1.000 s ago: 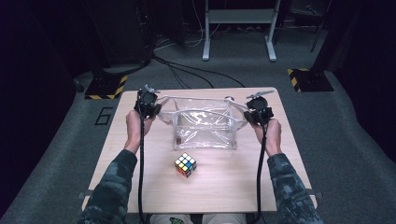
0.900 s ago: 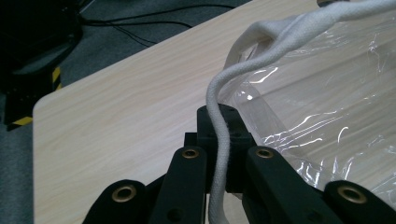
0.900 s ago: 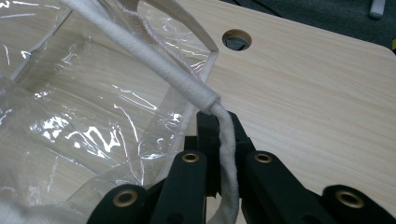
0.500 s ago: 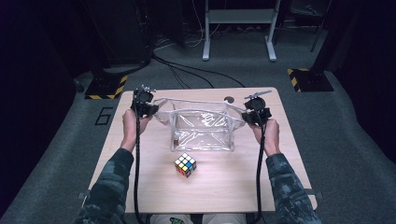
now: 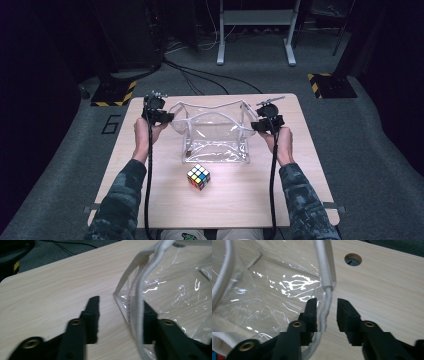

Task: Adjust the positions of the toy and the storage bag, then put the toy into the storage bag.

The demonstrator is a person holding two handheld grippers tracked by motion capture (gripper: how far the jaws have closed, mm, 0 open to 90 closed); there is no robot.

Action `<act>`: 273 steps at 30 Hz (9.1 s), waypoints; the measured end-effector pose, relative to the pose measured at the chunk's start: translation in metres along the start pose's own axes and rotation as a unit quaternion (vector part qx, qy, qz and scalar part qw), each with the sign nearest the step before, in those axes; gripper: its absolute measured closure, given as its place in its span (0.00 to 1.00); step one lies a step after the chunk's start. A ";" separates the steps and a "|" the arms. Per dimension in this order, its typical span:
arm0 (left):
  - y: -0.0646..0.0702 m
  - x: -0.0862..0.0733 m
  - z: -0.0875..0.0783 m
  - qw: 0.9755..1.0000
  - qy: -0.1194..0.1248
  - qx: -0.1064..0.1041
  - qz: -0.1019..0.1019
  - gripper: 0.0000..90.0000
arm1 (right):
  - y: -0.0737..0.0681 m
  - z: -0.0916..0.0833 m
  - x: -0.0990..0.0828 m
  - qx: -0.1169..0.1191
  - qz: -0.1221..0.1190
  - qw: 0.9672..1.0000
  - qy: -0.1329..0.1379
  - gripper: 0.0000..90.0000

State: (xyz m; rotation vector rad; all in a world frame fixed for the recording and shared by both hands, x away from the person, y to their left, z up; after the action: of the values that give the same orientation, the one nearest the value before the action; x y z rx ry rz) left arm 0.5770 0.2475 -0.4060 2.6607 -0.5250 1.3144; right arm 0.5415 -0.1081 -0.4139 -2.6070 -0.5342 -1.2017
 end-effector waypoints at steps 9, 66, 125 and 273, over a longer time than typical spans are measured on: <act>0.003 0.013 -0.020 0.999 0.045 -0.013 -0.007 0.21 | -0.007 -0.010 0.006 0.009 -0.002 1.000 0.029 0.29; 0.002 -0.204 -0.035 0.998 0.039 -0.043 -0.025 0.00 | 0.043 -0.023 -0.200 -0.047 0.041 0.998 0.025 0.00; 0.058 -0.178 -0.039 0.993 0.036 -0.109 0.012 0.00 | 0.046 -0.012 -0.195 -0.055 0.015 0.998 0.030 0.00; 0.089 -0.094 -0.061 0.983 0.043 -0.160 0.083 0.38 | 0.047 -0.012 -0.194 -0.057 0.017 0.998 0.032 0.01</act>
State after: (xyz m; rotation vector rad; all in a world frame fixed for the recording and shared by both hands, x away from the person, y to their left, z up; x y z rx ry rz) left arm 0.4469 0.2046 -0.4459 2.3293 -0.8812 1.2550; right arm 0.4358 -0.1999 -0.5573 -2.6499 -0.4195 -1.3363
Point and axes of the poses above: each handheld gripper's, and its own axes: z roughly forward along the jaws, x roughly out of its top, y roughly to its right, the point moved 4 cm from there along z, roughly forward along the jaws, and after that the axes turned 7 degrees about y, right-handed, at the moved point
